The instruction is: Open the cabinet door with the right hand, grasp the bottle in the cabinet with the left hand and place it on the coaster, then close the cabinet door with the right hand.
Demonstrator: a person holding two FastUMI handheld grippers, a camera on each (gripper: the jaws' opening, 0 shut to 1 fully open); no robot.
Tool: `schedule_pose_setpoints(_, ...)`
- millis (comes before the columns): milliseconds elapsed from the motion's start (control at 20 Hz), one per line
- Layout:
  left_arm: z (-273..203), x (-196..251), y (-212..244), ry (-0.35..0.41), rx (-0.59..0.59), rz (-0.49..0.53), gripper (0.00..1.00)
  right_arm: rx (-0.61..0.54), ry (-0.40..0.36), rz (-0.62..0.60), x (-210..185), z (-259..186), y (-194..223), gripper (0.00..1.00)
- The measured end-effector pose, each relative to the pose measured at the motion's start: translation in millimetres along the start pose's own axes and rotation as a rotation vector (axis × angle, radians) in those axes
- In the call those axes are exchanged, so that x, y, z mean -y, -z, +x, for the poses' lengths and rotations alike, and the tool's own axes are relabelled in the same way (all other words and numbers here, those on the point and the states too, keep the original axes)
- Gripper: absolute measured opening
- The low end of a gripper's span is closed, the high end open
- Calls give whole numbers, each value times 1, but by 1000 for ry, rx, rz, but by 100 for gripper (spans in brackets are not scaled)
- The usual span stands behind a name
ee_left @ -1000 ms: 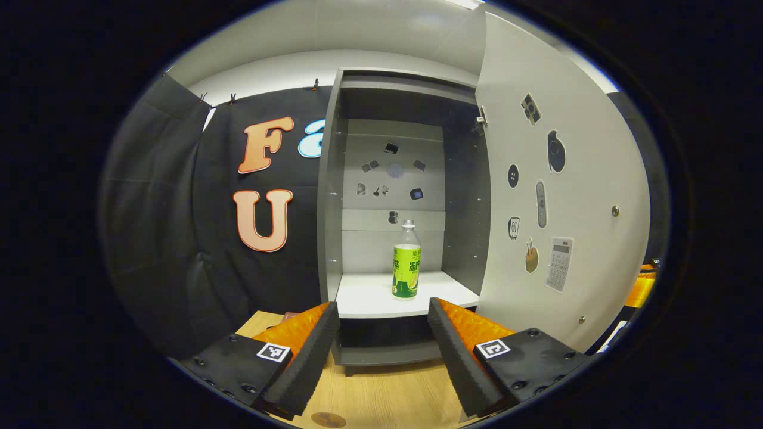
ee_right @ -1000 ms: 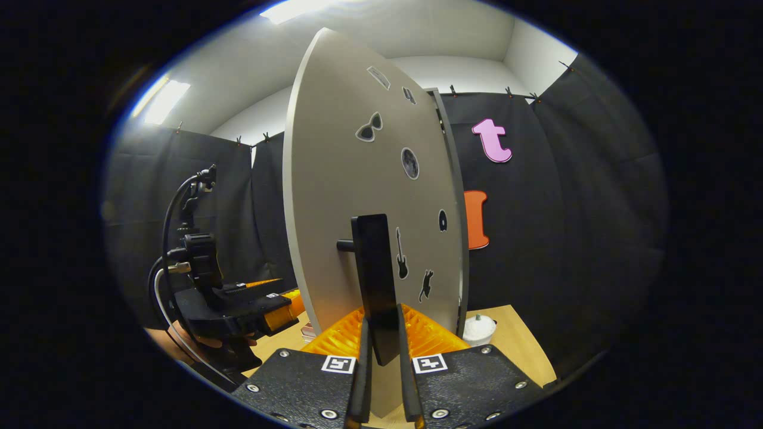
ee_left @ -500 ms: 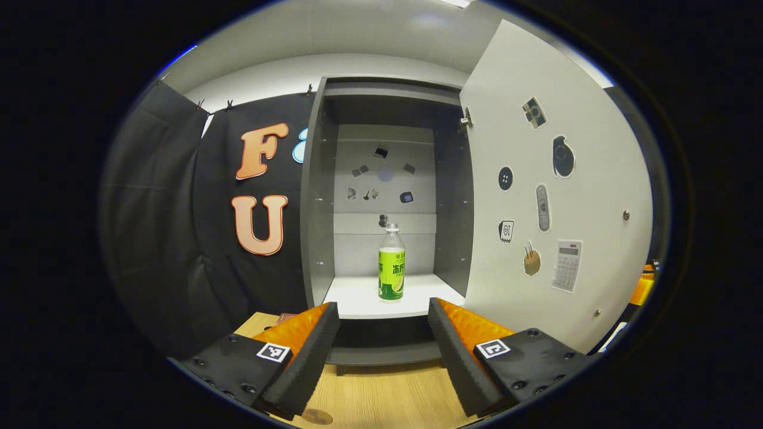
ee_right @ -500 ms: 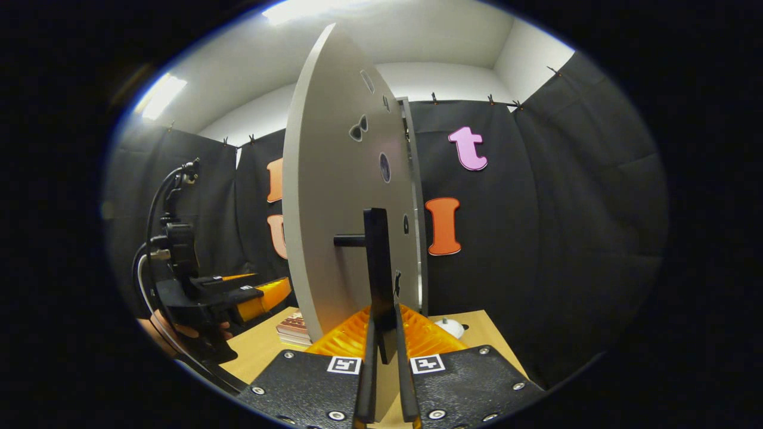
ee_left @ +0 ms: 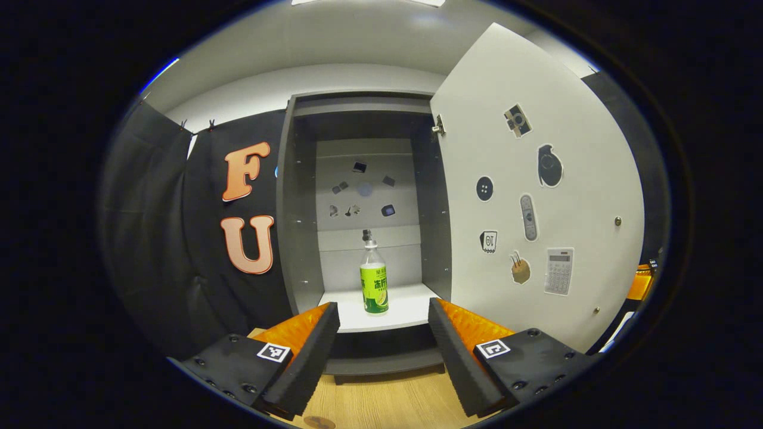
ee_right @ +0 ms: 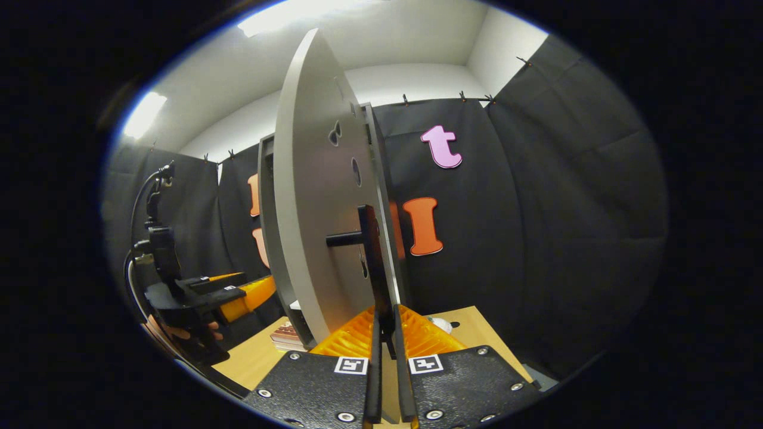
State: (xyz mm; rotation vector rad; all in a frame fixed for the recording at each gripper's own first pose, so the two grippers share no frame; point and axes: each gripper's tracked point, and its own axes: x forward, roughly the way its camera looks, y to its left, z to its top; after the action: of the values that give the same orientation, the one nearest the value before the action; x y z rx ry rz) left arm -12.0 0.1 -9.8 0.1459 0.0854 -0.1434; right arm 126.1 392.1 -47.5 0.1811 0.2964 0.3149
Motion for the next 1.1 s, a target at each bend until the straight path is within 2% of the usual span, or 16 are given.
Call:
schedule_pose_setpoints(50,7,3,0,23,6,4,96,6,19,4,3,1,-3,2)
schedule_pose_setpoints(100,14,6,0,46,7,-1,96,15,33,-2,4,1,-5,11)
schedule_pose_setpoints(150,23,9,2,66,6,-13,95,31,38,-18,7,2,-7,11)
schedule_pose_setpoints(200,32,11,3,83,4,-29,99,54,41,-36,10,4,-11,11)
schedule_pose_setpoints(300,49,15,6,110,-6,-50,98,96,63,-66,18,11,-16,11)
schedule_pose_setpoints(450,71,14,10,139,-13,-54,99,118,106,-86,26,10,-21,20)
schedule_pose_setpoints(550,87,11,15,145,-19,-58,99,151,125,-96,29,10,-28,24)
schedule_pose_setpoints(650,101,8,20,156,-26,-73,99,172,141,-88,32,16,-32,23)
schedule_pose_setpoints(700,107,6,23,159,-32,-78,99,166,146,-81,31,15,-30,30)
schedule_pose_setpoints(850,131,1,34,162,-57,-86,98,159,165,-71,33,13,-30,34)
schedule_pose_setpoints(900,139,-1,38,162,-66,-89,98,158,170,-69,34,13,-29,29)
schedule_pose_setpoints(1050,168,-14,48,136,-74,-73,98,171,198,-83,39,11,-32,39)
schedule_pose_setpoints(1100,180,-19,50,124,-67,-67,98,179,210,-92,41,9,-33,36)
